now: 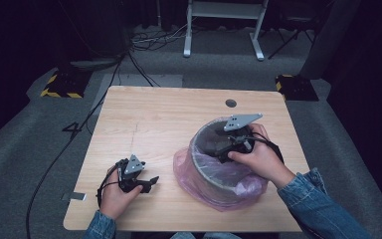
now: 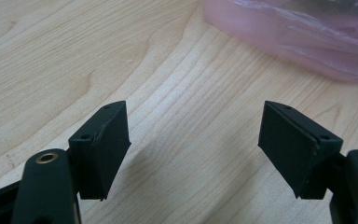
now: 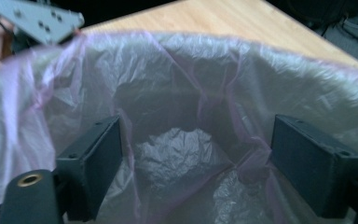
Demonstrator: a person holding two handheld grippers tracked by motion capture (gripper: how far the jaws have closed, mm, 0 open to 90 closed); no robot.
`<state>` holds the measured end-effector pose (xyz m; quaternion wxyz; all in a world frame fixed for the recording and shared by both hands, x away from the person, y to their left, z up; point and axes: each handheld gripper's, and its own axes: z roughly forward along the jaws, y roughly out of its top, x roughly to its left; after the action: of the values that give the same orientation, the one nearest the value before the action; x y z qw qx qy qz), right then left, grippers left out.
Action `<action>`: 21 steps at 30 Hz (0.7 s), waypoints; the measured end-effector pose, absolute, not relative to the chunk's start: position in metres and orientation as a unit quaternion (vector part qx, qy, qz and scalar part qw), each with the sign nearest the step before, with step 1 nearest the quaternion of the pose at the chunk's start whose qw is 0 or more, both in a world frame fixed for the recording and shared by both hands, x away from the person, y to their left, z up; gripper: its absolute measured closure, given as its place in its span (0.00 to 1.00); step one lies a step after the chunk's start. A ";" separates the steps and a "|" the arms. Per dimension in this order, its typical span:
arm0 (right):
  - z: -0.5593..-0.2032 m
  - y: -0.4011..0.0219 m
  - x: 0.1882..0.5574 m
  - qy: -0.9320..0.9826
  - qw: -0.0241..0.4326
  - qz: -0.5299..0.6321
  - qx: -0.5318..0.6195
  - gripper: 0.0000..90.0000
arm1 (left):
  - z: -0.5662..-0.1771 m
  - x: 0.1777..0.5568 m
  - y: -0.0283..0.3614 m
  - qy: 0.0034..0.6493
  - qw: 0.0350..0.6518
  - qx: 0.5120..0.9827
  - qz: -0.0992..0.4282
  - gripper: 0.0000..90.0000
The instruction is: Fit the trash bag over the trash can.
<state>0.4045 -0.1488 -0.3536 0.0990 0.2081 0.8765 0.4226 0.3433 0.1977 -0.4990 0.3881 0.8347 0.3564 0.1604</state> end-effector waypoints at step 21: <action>-0.379 -0.135 0.407 0.940 0.043 0.281 0.188 0.26 | -0.501 0.342 0.193 0.347 0.387 0.840 0.156 0.27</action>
<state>0.4072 -0.1353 -0.3794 0.0426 0.1875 0.9402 0.2810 0.3424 0.1930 -0.5006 0.3869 0.8397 0.3473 0.1565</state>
